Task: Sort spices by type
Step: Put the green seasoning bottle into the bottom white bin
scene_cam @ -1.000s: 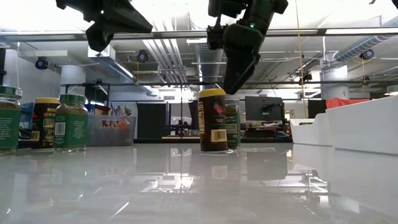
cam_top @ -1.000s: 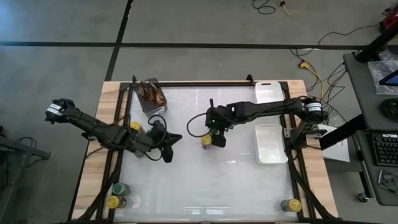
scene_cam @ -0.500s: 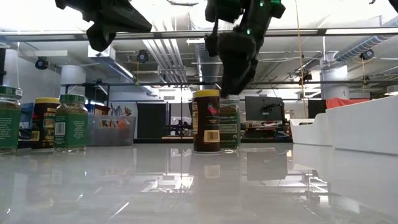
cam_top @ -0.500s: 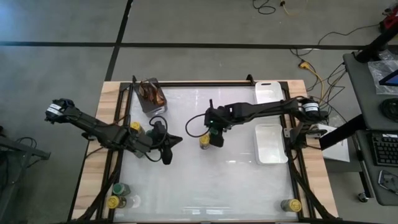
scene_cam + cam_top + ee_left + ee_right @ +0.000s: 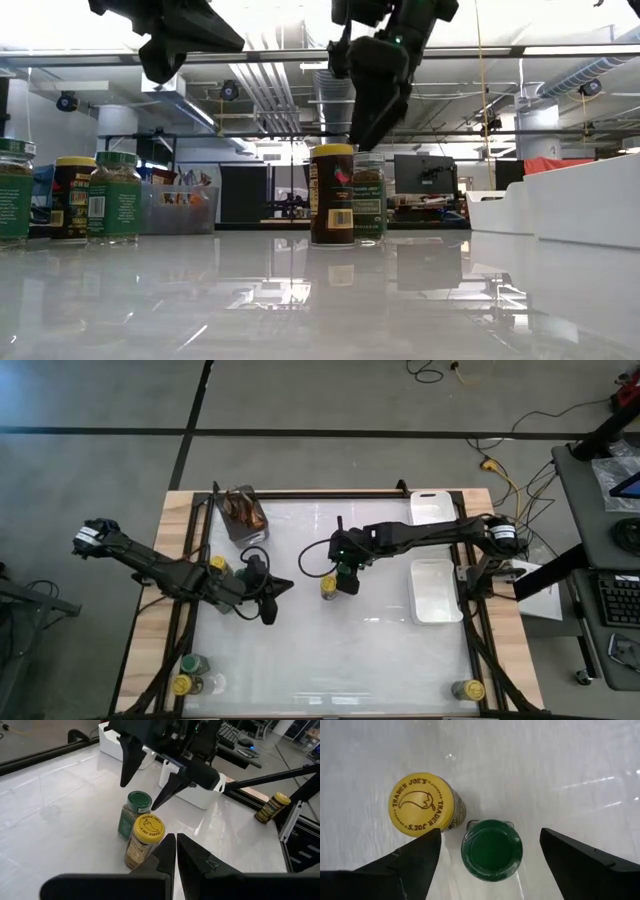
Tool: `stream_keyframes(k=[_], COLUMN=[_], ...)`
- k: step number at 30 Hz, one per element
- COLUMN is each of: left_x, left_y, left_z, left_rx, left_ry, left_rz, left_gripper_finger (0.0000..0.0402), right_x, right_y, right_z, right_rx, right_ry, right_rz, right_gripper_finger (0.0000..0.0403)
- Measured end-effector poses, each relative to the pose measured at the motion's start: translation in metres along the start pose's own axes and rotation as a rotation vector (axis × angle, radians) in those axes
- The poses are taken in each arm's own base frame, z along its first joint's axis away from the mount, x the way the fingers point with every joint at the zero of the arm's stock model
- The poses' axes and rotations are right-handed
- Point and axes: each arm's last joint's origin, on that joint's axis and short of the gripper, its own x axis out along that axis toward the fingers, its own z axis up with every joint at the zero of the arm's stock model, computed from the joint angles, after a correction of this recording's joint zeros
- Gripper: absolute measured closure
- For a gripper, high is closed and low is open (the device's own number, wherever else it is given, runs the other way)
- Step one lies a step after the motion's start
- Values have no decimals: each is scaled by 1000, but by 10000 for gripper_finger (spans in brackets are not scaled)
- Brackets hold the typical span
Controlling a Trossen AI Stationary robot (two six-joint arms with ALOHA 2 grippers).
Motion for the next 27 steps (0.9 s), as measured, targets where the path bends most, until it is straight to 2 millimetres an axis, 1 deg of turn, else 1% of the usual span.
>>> stream_keyframes(k=[5, 8, 20, 24, 27], left_x=[0, 0, 2, 3, 3], left_y=[0, 1, 4, 6, 6], left_z=[0, 0, 2, 3, 3], left_rx=[-15, -17, -10, 3, 4], left_ry=[-2, -6, -9, -11, -11], left_rz=[4, 9, 30, 36, 37], left_gripper_finger=[402, 401, 402, 401, 401], right_x=[-1, 1, 16, 21, 26], right_y=[-1, -1, -3, -5, -6], right_z=[-1, -3, -14, -12, -13], right_rx=[-33, -39, -32, -23, 2], right_ry=[17, 25, 43, -6, -3], right_rz=[-2, -3, -8, -4, -6], right_gripper_finger=[67, 69, 66, 74, 81])
